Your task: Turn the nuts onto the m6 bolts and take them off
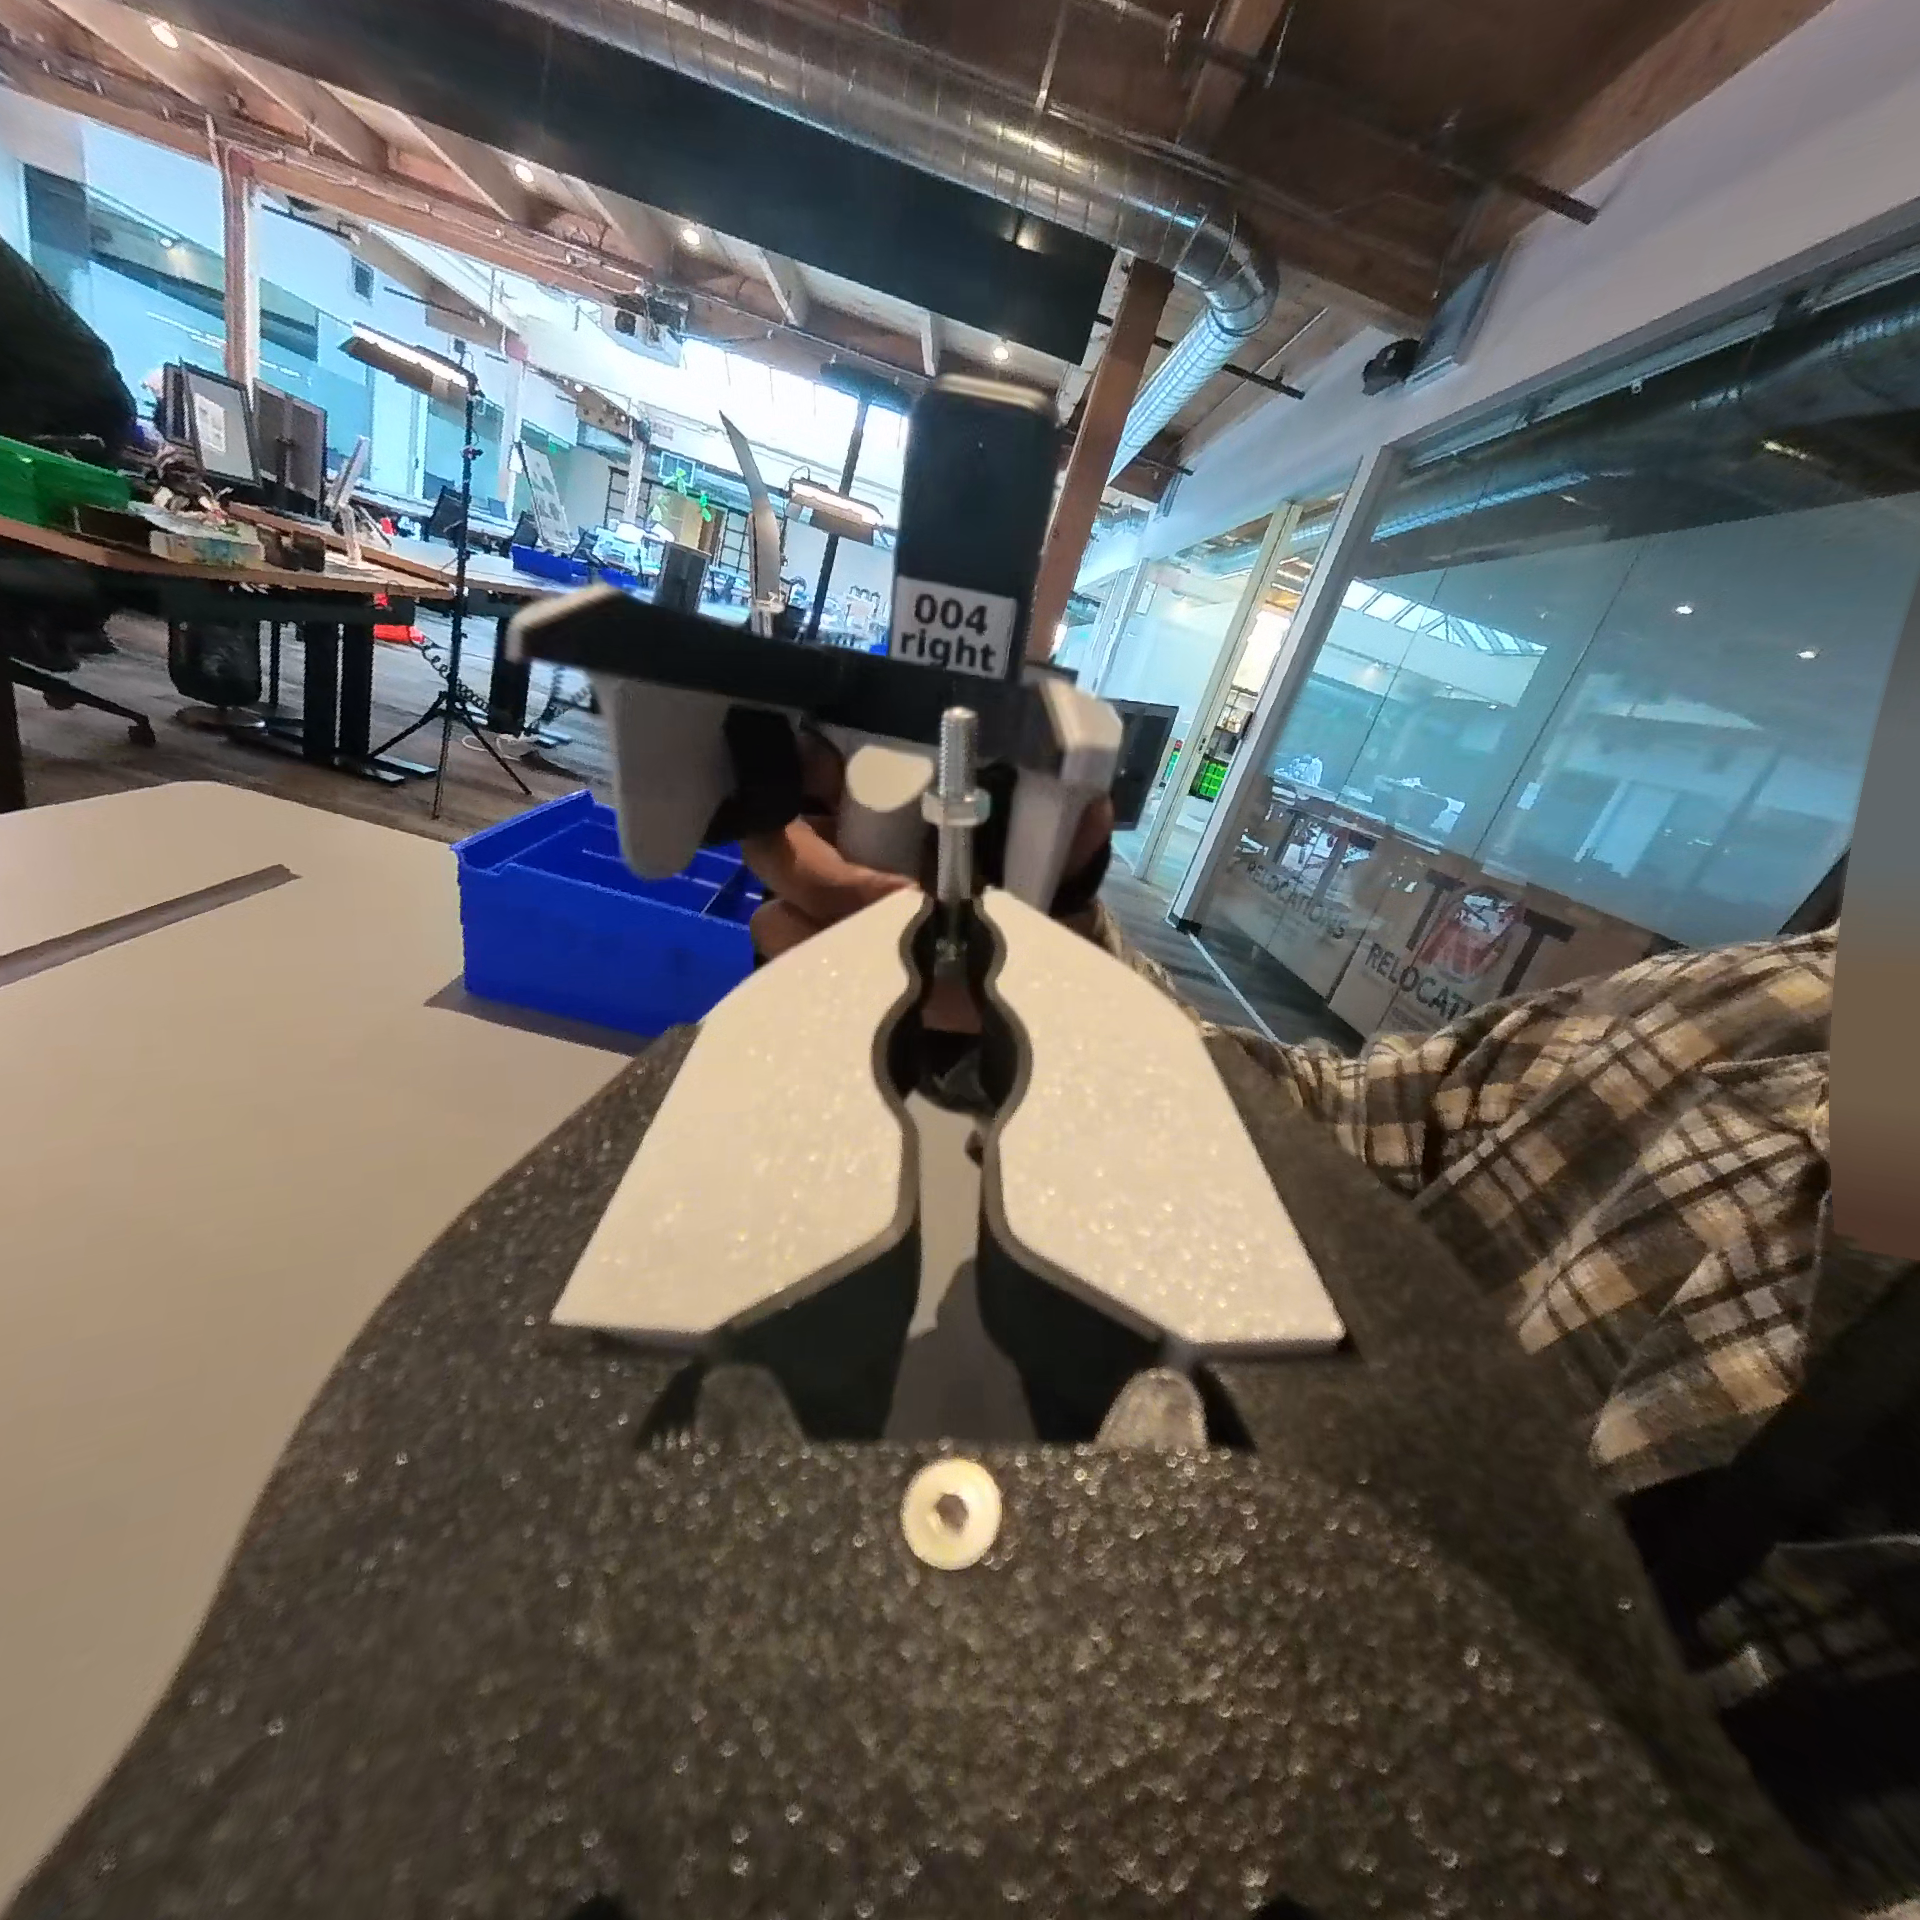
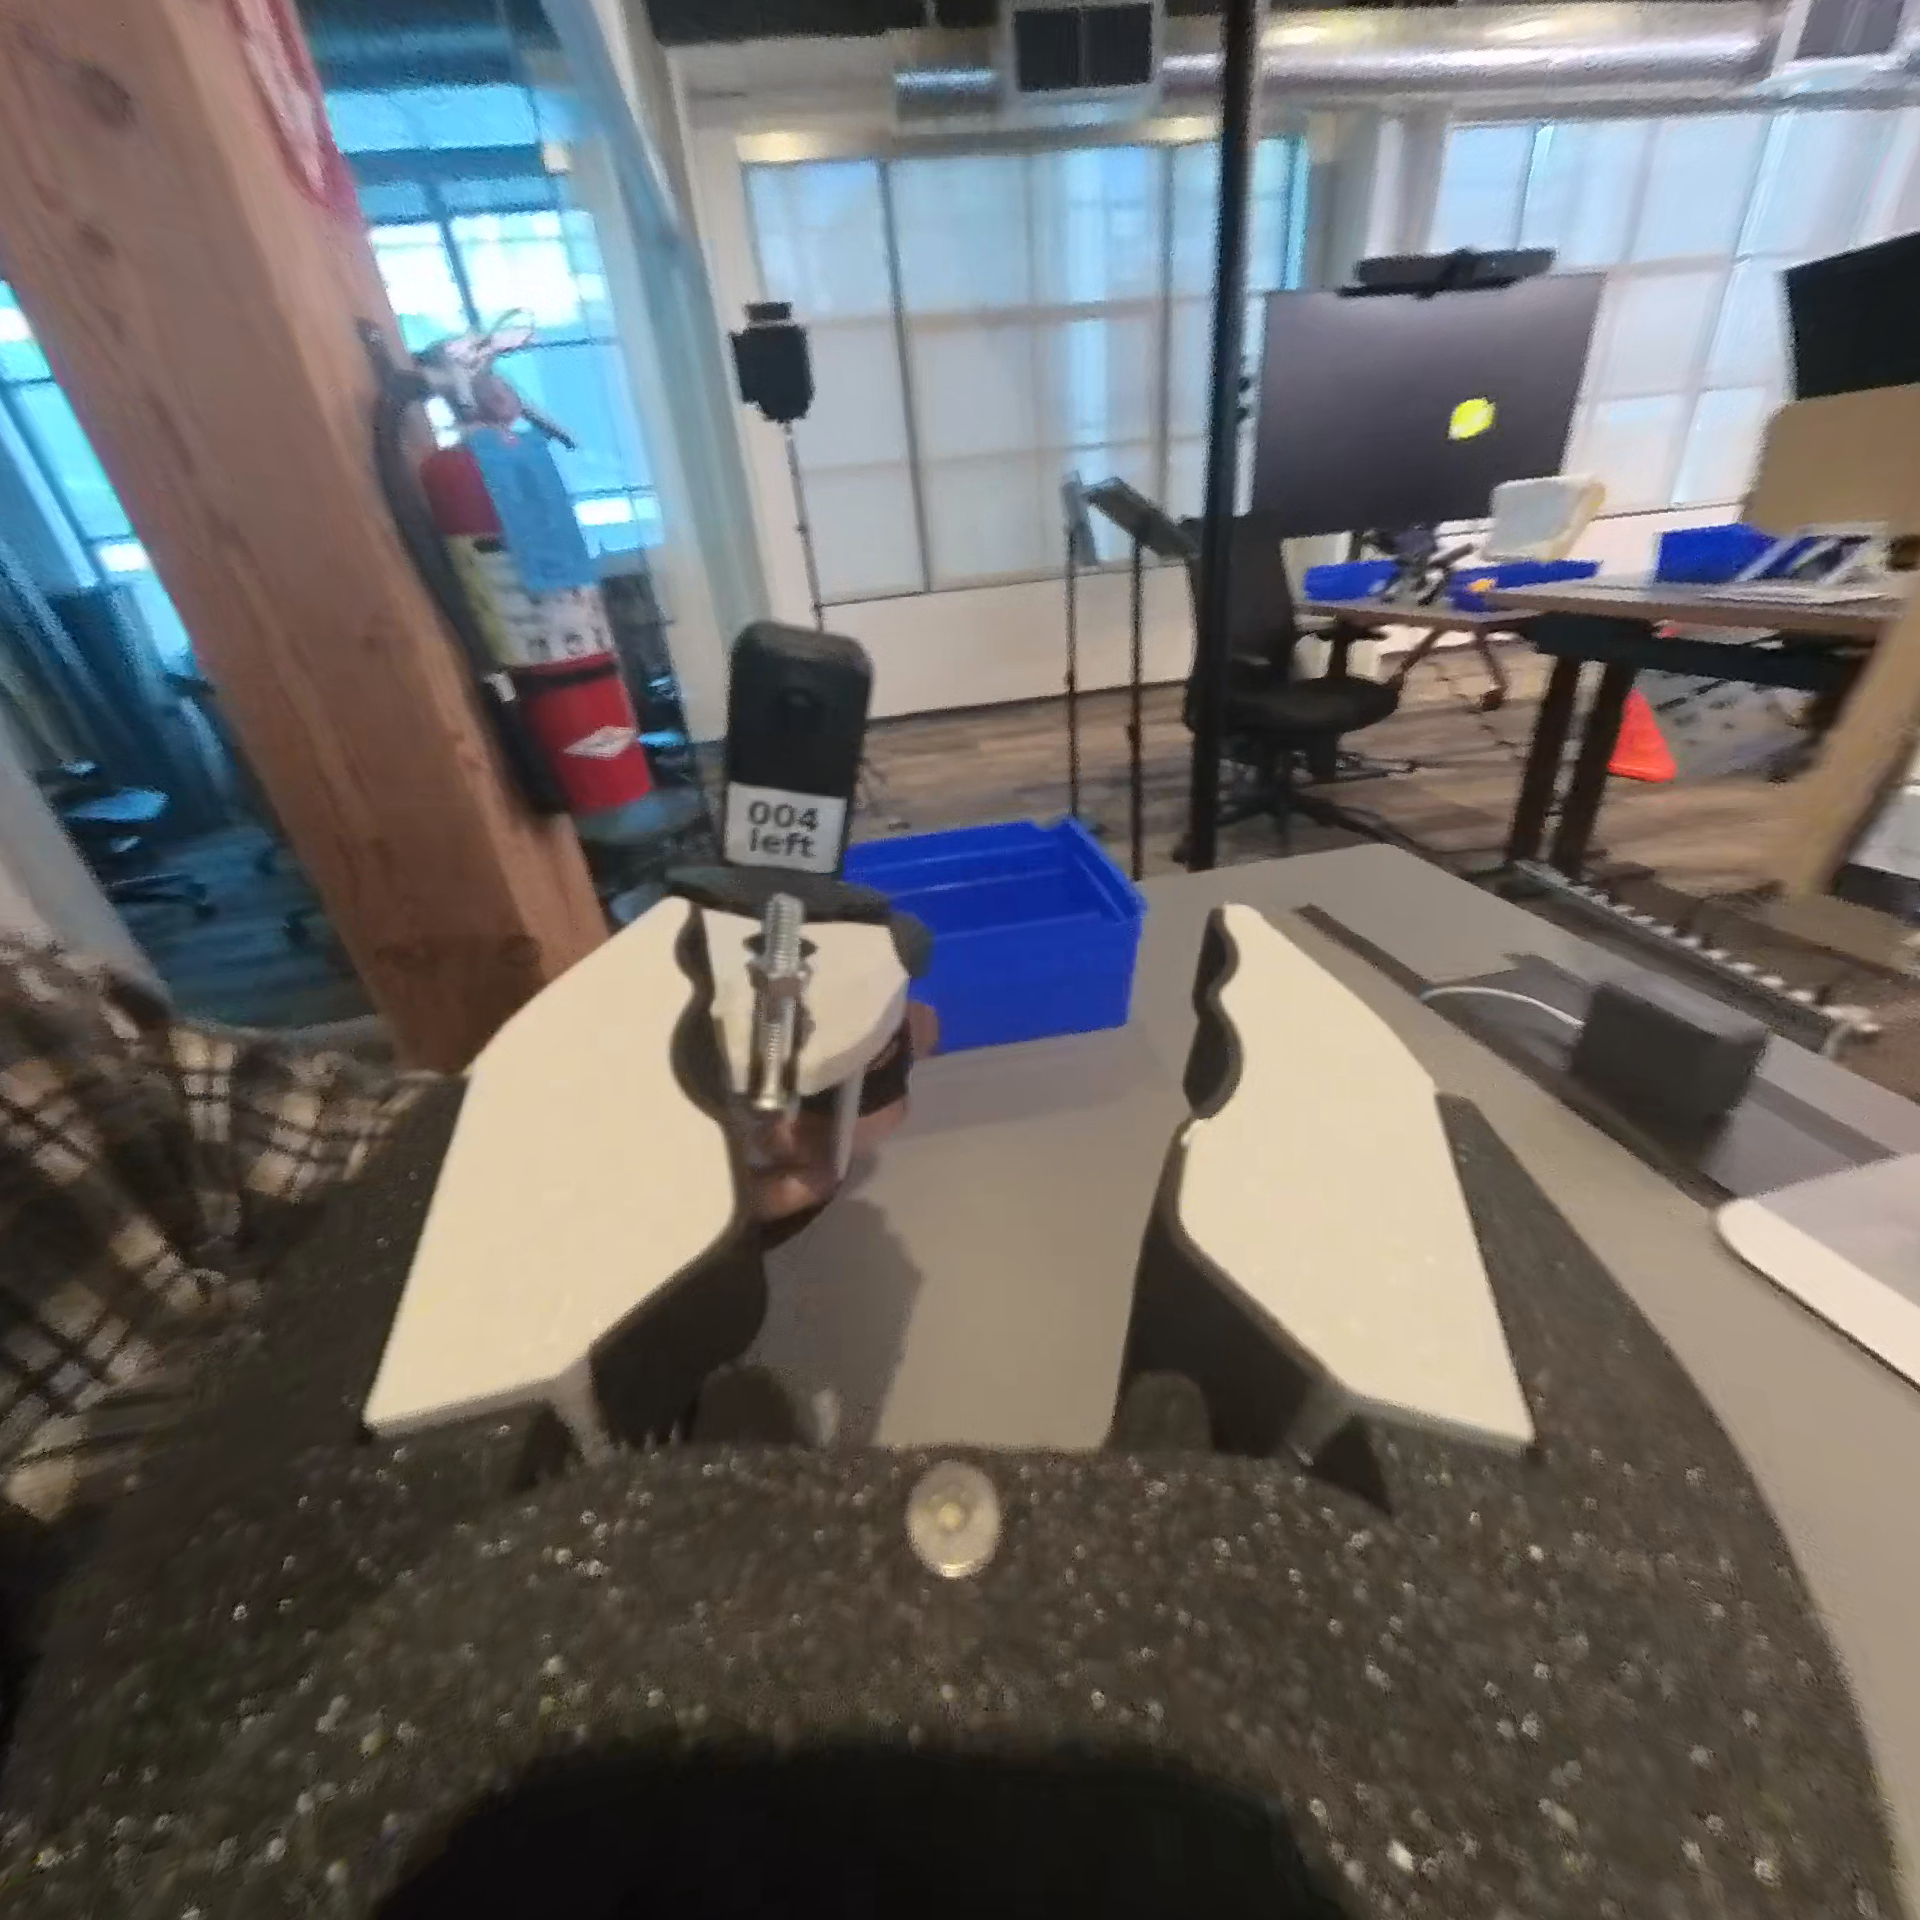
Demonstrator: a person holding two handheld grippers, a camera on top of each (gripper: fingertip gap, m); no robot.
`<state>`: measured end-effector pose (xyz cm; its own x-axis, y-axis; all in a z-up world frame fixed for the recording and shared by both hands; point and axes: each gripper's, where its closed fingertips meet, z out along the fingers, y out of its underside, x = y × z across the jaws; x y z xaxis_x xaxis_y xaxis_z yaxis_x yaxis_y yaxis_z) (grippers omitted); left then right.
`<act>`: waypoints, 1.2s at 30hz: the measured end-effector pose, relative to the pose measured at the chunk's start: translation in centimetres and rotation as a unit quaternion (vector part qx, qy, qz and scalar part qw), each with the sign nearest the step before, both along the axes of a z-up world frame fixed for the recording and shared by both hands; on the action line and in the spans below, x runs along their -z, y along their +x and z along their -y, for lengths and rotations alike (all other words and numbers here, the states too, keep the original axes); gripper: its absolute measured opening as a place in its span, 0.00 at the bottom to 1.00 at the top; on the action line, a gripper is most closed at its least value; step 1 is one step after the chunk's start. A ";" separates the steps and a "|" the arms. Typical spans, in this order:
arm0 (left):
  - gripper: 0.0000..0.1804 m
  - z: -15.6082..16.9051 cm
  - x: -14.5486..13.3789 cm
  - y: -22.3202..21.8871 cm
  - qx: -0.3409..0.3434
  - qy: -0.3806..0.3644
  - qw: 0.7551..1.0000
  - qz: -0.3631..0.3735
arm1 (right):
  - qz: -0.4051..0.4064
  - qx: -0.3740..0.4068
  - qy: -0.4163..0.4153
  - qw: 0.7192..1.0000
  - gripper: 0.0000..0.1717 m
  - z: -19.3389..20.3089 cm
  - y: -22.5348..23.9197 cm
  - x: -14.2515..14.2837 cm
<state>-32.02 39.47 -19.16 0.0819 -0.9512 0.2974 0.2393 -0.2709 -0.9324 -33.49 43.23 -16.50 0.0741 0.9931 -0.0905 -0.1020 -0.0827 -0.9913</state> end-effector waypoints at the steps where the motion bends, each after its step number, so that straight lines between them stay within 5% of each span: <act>1: 0.03 0.1 -0.1 0.0 0.002 0.003 1.000 0.004 | 0.014 -0.009 0.001 1.000 0.52 0.3 -0.8 0.4; 22: 0.02 -0.3 -0.4 -0.8 -0.007 0.017 1.000 0.022 | -0.005 0.000 -0.072 0.997 0.49 -2.4 0.8 1.0; 27: 0.02 -0.5 -0.5 -0.6 0.001 0.013 0.999 0.034 | 0.016 -0.048 -0.058 0.997 0.50 0.1 -2.0 1.0; 31: 0.02 -0.3 -0.6 -1.1 -0.008 0.022 0.999 0.027 | -0.023 -0.016 -0.095 0.995 0.48 -2.6 0.9 0.8; 36: 0.03 -0.5 -0.5 -0.5 0.004 0.010 0.999 0.038 | 0.004 -0.047 -0.080 0.996 0.49 -0.7 -1.8 1.2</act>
<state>-32.55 39.95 -18.69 0.0523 -0.9573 0.2842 0.3086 -0.2551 -0.9163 -35.29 43.95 -17.68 -0.0173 0.9687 -0.2475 -0.0778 -0.2481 -0.9656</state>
